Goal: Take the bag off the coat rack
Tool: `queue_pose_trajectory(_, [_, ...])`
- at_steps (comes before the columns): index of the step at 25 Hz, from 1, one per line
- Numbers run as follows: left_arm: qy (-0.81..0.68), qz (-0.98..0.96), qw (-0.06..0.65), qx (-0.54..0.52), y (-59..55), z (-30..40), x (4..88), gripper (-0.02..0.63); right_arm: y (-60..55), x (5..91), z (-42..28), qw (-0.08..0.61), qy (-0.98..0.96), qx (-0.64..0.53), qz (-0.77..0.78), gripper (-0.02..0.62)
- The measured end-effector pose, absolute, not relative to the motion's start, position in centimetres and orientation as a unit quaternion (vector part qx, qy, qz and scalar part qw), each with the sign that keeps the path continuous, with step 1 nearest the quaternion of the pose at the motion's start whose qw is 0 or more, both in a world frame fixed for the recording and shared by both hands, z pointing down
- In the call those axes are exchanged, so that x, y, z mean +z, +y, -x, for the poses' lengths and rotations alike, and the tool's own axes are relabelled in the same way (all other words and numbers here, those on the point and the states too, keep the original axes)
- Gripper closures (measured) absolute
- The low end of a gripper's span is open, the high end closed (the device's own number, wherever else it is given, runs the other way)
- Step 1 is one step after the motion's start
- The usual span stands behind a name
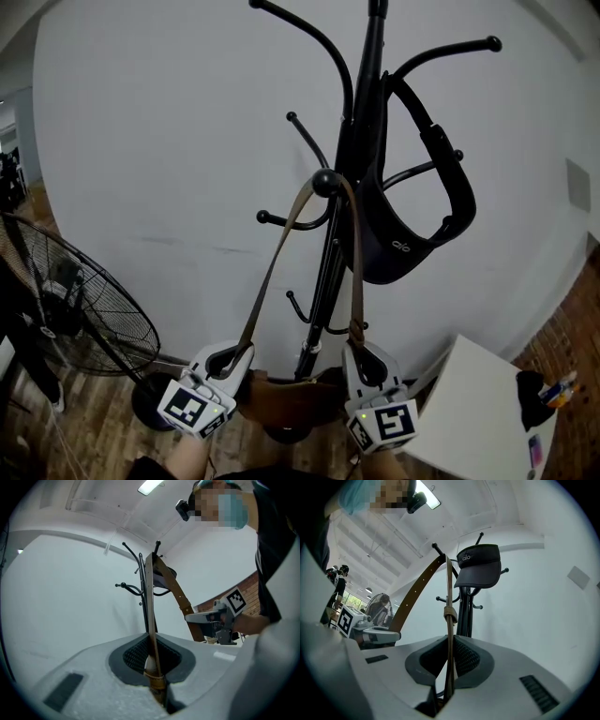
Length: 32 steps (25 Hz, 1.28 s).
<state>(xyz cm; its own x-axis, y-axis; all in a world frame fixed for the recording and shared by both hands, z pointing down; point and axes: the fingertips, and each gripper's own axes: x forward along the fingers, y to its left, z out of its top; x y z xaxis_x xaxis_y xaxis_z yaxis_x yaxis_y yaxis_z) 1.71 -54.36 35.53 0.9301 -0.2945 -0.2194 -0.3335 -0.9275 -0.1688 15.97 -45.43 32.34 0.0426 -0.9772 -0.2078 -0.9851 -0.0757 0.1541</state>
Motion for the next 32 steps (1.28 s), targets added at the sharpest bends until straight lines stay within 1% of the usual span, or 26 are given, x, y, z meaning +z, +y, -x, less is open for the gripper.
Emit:
queue_pose_trajectory(4, [0.168, 0.976, 0.103, 0.095, -53.9, -1.3, 35.0, 0.594, -45.3, 31.7, -15.6, 0.019, 0.691, 0.132, 0.710, 0.569])
queue_pose_trajectory(13, [0.182, 0.969, 0.137, 0.095, -52.4, -0.5, 32.2, 0.594, -44.5, 29.0, -14.8, 0.032, 0.710, 0.159, 0.685, 0.569])
queue_pose_trajectory(25, [0.225, 0.953, 0.160, 0.121, -50.4, 1.9, 29.6, 0.592, -43.1, 26.3, -13.1, 0.046, 0.737, 0.191, 0.647, 0.569])
queue_pose_trajectory(32, [0.256, 0.945, 0.167, 0.116, -48.7, 3.9, 30.1, 0.592, -42.3, 25.7, -11.6, 0.061, 0.762, 0.201, 0.613, 0.569])
